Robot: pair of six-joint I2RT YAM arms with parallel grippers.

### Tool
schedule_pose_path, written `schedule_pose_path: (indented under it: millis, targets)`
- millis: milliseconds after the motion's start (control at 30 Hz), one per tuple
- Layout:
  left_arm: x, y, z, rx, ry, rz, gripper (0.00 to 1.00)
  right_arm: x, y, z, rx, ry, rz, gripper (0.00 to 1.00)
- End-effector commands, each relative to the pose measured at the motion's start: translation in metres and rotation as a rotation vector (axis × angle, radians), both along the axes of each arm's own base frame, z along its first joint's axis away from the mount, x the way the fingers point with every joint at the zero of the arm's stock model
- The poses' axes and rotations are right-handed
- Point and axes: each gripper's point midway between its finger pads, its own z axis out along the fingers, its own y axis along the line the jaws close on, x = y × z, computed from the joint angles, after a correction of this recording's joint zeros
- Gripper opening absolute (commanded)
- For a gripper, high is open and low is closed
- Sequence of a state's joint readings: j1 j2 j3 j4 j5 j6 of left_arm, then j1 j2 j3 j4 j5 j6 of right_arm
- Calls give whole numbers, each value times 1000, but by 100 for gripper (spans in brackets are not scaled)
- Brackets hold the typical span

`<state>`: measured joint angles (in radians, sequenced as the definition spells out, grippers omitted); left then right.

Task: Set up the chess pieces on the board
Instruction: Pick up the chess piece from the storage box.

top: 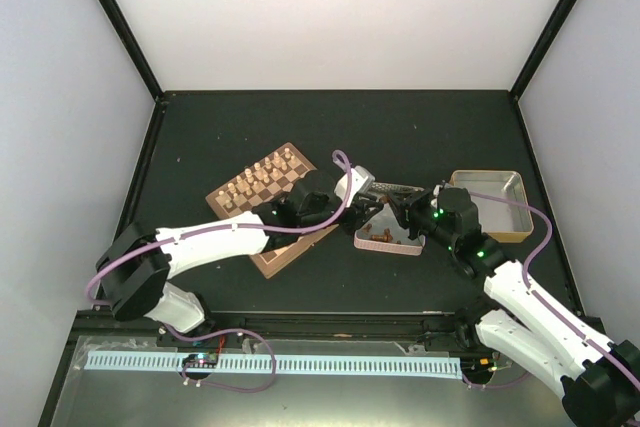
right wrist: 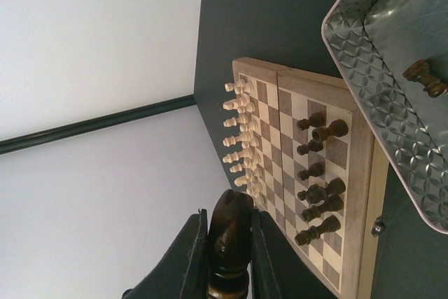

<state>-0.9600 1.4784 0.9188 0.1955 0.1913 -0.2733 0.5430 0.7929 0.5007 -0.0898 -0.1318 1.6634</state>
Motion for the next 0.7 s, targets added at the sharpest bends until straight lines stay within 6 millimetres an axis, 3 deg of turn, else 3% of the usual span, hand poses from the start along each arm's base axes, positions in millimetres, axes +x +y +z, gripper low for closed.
schedule_pose_path:
  millis: [0, 200, 467, 600, 667]
  targets:
    - [-6, 2, 21, -52, -28, -11, 25, 2, 1, 2, 19, -8, -6, 2]
    - [-5, 4, 22, -50, -36, -3, 8, 2, 1, 3, 19, -10, -6, 1]
    - [-7, 3, 18, -41, -20, -15, 14, 2, 3, 5, 24, -20, 1, 1]
    - [-7, 3, 18, -35, -22, -14, 2, 3, 2, 4, 16, -24, -2, 1]
    - [-6, 5, 18, -24, -23, -4, 2, 5, -1, 2, -4, -28, -17, 1]
